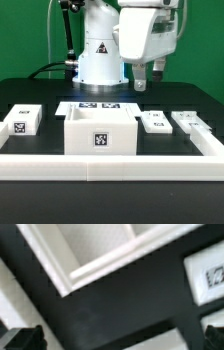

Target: Assemble cabinet

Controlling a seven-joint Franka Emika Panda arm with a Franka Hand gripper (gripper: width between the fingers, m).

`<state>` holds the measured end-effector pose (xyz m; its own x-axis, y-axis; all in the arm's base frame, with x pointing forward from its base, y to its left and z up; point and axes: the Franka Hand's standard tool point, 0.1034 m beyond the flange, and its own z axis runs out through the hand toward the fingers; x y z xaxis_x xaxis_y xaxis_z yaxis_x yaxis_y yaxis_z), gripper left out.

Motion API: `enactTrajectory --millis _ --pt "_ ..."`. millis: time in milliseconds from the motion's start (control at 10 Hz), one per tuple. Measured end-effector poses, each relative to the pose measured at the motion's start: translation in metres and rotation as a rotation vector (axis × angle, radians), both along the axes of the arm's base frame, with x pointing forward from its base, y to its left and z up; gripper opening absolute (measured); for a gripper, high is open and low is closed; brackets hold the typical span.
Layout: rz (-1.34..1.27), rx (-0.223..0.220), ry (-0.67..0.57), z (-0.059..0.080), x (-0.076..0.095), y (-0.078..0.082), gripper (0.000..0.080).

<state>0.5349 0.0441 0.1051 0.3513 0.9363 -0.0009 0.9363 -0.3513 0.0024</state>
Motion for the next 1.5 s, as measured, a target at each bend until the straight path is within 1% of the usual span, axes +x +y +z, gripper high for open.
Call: enactTrajectory --millis 400,500,600,800,1300,1400,1500 --pt "-0.024 0.0 -0.002 0.0 0.001 0.001 0.0798" --pt "0.01 -0.001 -0.001 -0.001 -0.001 -0.002 0.0798" --pt "0.162 -0.002 0.008 -0.006 -0.009 -0.012 0.0798" --pt "0.281 -0.012 0.031 -0.008 -0.015 -0.021 0.0798" --pt "0.294 -0.013 0.041 -0.012 -0.019 -0.024 0.0798" --pt "0.344 -0.008 0.028 -0.017 -0.03 -0.031 0.0798" --pt "0.357 -0.006 0.038 -0.02 -0.044 -0.039 0.0798"
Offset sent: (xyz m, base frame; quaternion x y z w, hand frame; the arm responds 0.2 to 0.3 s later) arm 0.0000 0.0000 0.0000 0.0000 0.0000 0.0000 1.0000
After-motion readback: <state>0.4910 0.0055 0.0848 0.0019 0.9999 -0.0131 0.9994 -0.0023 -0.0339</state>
